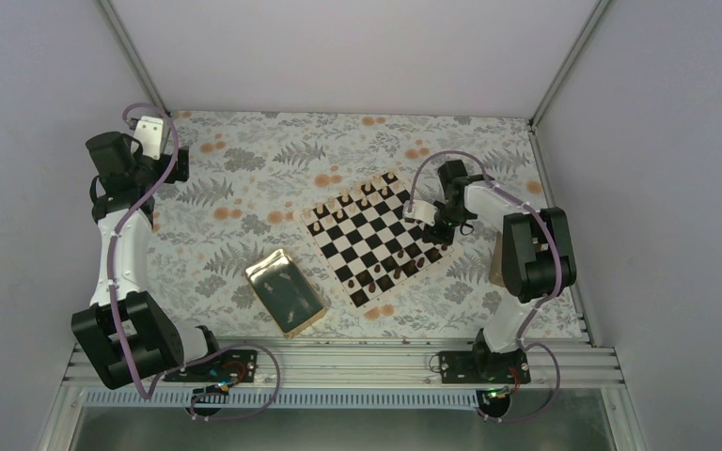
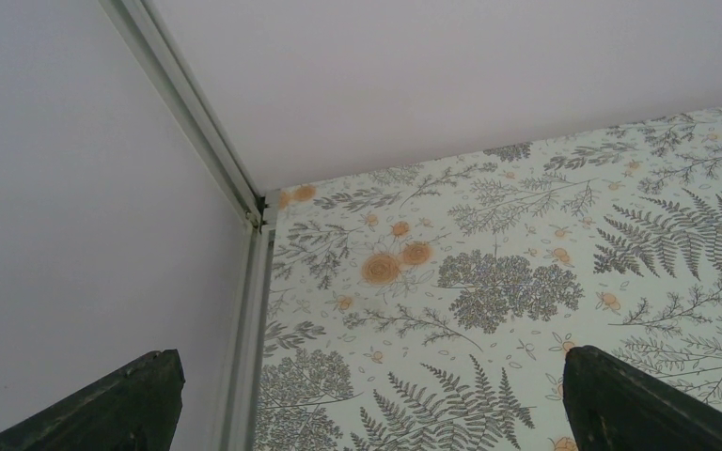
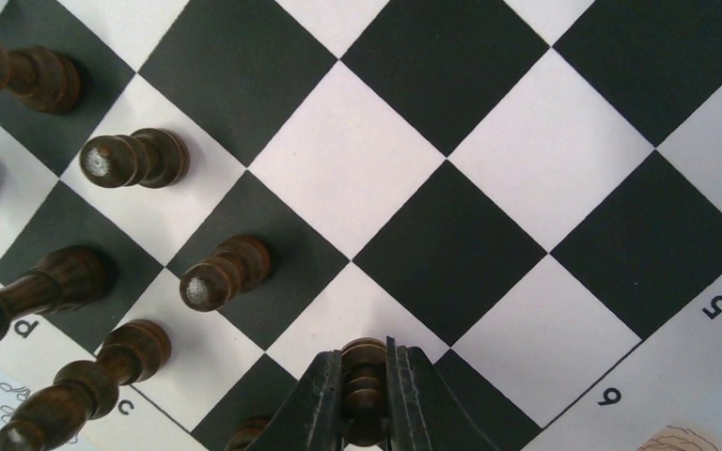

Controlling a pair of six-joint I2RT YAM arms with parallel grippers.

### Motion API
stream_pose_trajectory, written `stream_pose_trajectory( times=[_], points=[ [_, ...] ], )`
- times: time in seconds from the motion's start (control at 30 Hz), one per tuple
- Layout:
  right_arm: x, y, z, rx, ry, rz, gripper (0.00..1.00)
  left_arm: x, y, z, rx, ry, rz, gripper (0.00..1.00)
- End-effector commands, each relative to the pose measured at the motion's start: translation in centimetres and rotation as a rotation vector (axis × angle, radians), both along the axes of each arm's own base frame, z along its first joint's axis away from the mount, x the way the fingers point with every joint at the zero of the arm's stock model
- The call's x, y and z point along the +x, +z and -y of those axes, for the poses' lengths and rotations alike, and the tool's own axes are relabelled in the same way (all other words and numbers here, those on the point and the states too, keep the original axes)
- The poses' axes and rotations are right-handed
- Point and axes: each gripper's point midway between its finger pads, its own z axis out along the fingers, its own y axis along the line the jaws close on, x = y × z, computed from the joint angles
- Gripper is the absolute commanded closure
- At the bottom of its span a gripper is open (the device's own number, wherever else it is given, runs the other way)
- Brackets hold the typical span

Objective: Set up the chess pieces on the board
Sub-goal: Place the chess piece on the chessboard.

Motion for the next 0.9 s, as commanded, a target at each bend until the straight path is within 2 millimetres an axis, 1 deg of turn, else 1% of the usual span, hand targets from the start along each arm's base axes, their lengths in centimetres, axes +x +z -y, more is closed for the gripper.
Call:
stream_pose_trajectory(
  times=[0.0,0.17,0.3,0.4,0.47,0.53,0.6,0.63,0.7,0.73,0.77,0.8,0.83,0.87],
  points=[
    [0.1,-0.5,-0.3,0.004,0.0,-0.003,0.89,-0.1,1.2,-0.2,0.004,0.003,0.026,0.0],
    [0.3,-1.0,-0.2,-0.003,-0.004,-0.009,0.84,-0.1,1.2,-0.2,0.004,0.003,0.026,0.0],
    [0.4,-0.6,-0.3,0.001,-0.006,-0.003,0.74,-0.1,1.2,-0.1,0.005,0.002,0.025,0.0],
    [0.6,0.2,-0.1,-0.006,-0.018,0.007,0.66,-0.1,1.1,-0.1,0.006,0.003,0.023,0.0],
    [0.8,1.3,0.0,-0.002,-0.023,0.03,0.63,-0.1,1.1,-0.2,0.007,0.002,0.024,0.0],
    [1.3,3.0,0.3,-0.003,-0.044,0.071,0.62,-0.1,1.3,-0.2,0.008,0.004,0.027,0.0],
    [1.9,5.1,0.9,-0.007,-0.079,0.112,0.61,-0.1,1.4,-0.2,0.008,0.005,0.029,0.0],
    [2.2,7.2,1.3,0.004,-0.096,0.158,0.61,-0.2,1.5,-0.2,0.011,0.007,0.031,0.0],
    [2.3,10.2,2.7,0.012,-0.138,0.2,0.59,-0.2,1.7,-0.3,0.016,0.014,0.034,0.0],
    [2.3,11.3,3.8,-0.001,-0.162,0.219,0.58,-0.3,1.8,-0.4,0.018,0.017,0.035,0.0],
    [2.2,12.0,5.1,-0.029,-0.195,0.232,0.58,-0.3,1.8,-0.4,0.019,0.017,0.036,0.0],
    [2.1,12.2,6.9,-0.081,-0.239,0.241,0.57,-0.3,2.0,-0.4,0.02,0.016,0.039,0.0],
    [2.2,12.0,10.0,-0.178,-0.316,0.246,0.56,-0.2,2.0,-0.3,0.017,0.013,0.04,0.0],
    [2.2,11.7,12.4,-0.242,-0.387,0.238,0.56,-0.2,1.9,-0.3,0.014,0.01,0.039,0.0]
  ],
)
